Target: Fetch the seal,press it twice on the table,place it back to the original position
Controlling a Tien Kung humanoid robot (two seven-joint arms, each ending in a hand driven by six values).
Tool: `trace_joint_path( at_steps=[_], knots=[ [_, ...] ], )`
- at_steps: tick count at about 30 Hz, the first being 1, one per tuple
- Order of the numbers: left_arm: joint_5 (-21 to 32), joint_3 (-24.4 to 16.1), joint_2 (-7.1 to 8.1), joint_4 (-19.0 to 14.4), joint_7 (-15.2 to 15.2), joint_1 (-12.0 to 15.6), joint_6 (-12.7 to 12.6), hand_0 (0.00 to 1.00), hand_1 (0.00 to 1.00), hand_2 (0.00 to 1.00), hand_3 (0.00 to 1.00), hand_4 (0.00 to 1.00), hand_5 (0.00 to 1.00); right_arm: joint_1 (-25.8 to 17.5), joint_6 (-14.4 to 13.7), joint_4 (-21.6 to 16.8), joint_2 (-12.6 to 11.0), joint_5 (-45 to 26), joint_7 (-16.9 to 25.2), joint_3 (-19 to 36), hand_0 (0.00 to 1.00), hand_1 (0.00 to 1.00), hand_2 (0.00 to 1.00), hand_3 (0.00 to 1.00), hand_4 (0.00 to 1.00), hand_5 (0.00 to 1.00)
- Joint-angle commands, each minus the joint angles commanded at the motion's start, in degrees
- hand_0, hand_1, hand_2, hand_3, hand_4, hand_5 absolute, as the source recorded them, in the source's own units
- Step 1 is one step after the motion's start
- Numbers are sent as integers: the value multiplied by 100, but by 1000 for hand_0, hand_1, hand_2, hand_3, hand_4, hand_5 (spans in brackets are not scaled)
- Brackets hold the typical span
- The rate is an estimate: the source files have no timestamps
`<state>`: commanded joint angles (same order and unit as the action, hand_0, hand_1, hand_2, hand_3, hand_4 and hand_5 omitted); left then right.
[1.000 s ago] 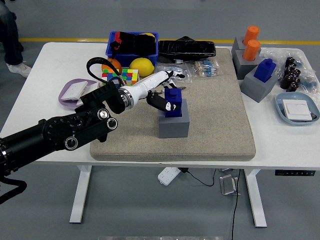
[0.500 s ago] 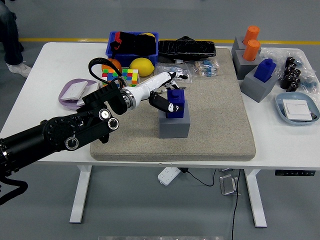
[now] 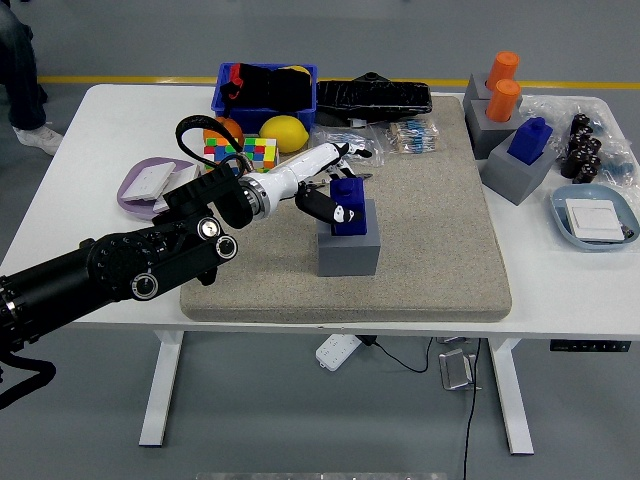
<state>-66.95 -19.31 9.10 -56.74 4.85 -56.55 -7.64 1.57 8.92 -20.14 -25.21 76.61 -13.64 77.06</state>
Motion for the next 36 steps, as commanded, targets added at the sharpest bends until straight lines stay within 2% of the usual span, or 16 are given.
trace_joint_path(
  at_steps=[15,29,30,36],
  knots=[
    [-125,29,84,-80,136,-76,148,826,458,441,908,711,2,-13,-1,0,-1,-1,-1,15,885,747,751,751,831,522],
    [-105,120,16,-23,96,-56,123,826,457,439,909,713,2,-10,-2,-1,6,3,-1,16,885,747,751,751,831,521],
    [-97,121,13,-17,89,-53,117,826,525,469,910,711,2,-12,-2,-1,4,6,-1,17,885,747,751,751,831,521],
    [-29,116,0,9,49,-47,117,826,525,469,910,711,2,-11,1,-1,8,6,-1,17,885,747,751,751,831,521]
  ],
)
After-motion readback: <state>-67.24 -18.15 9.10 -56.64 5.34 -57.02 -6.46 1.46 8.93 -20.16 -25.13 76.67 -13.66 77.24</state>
